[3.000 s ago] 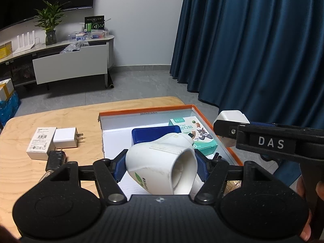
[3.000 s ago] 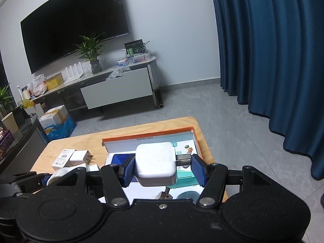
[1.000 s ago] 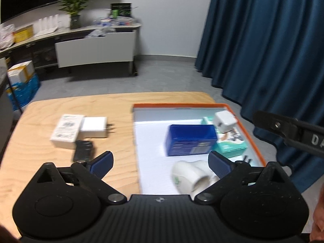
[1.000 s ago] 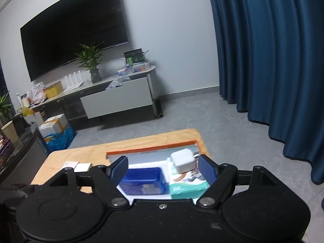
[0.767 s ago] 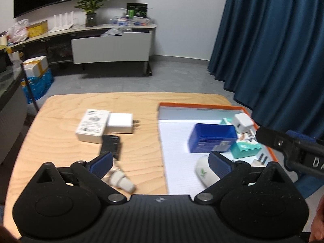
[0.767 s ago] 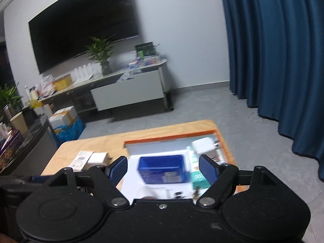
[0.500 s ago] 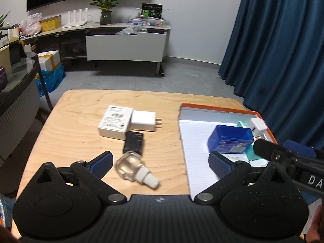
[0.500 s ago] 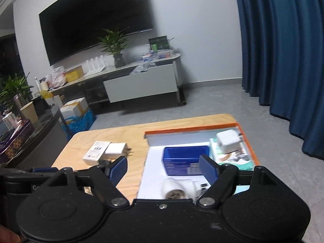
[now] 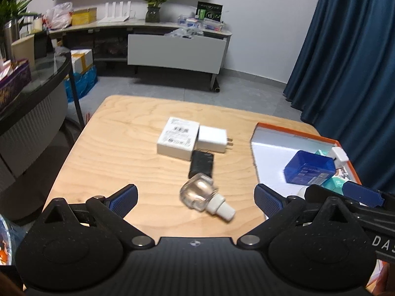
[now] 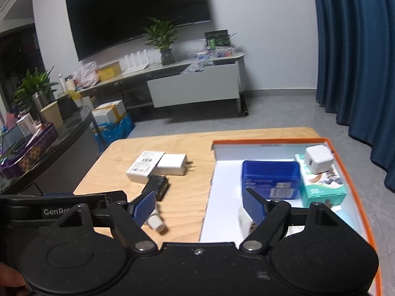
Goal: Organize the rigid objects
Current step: 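Move the left gripper to the glass bottle while right moves to the black charger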
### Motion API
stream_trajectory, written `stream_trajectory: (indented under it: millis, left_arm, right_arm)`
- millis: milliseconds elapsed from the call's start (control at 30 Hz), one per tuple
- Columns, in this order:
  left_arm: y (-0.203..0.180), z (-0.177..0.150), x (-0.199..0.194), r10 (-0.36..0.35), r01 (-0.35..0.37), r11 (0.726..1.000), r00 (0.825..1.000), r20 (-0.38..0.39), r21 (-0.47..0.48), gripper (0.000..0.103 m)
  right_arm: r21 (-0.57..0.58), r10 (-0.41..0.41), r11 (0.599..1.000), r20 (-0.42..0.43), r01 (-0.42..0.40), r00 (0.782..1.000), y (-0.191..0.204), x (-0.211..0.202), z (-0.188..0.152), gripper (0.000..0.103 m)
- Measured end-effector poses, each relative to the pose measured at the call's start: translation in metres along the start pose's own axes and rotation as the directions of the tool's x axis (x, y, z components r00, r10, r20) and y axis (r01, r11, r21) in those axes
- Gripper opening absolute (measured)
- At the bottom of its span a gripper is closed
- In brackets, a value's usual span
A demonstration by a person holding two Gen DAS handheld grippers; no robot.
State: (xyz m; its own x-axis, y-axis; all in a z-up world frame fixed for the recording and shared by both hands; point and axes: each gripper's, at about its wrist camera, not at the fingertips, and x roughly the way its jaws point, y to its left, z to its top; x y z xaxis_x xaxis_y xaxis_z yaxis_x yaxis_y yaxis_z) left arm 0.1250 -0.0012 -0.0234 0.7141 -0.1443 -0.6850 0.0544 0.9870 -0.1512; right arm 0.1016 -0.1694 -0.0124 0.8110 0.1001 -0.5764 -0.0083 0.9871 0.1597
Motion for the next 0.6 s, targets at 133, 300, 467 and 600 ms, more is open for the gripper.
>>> stream_trajectory:
  millis: [133,300,467,600]
  left_arm:
    - [0.014,-0.003,0.005,0.022,-0.022,1.0,1.0,-0.014,-0.017,0.103]
    - [0.031,-0.005,0.012,0.049,-0.051,0.998,0.998,-0.036,-0.047,0.103]
    - [0.029,-0.009,0.024,0.025,-0.027,0.999,0.998,-0.052,-0.038,0.103]
    - [0.016,-0.014,0.041,-0.016,0.017,1.0,0.997,-0.076,0.006,0.103]
  right_arm:
    - [-0.004,0.015,1.0,-0.022,-0.015,1.0,0.005,0.008,-0.004,0.092]
    - [-0.002,0.024,1.0,-0.041,-0.024,0.999,0.006,0.015,-0.008,0.092]
    - [0.005,0.017,1.0,-0.048,-0.017,0.999,0.003,0.018,-0.011,0.092]
    - [0.02,0.01,1.0,-0.047,-0.009,0.999,-0.004,0.018,-0.012,0.092]
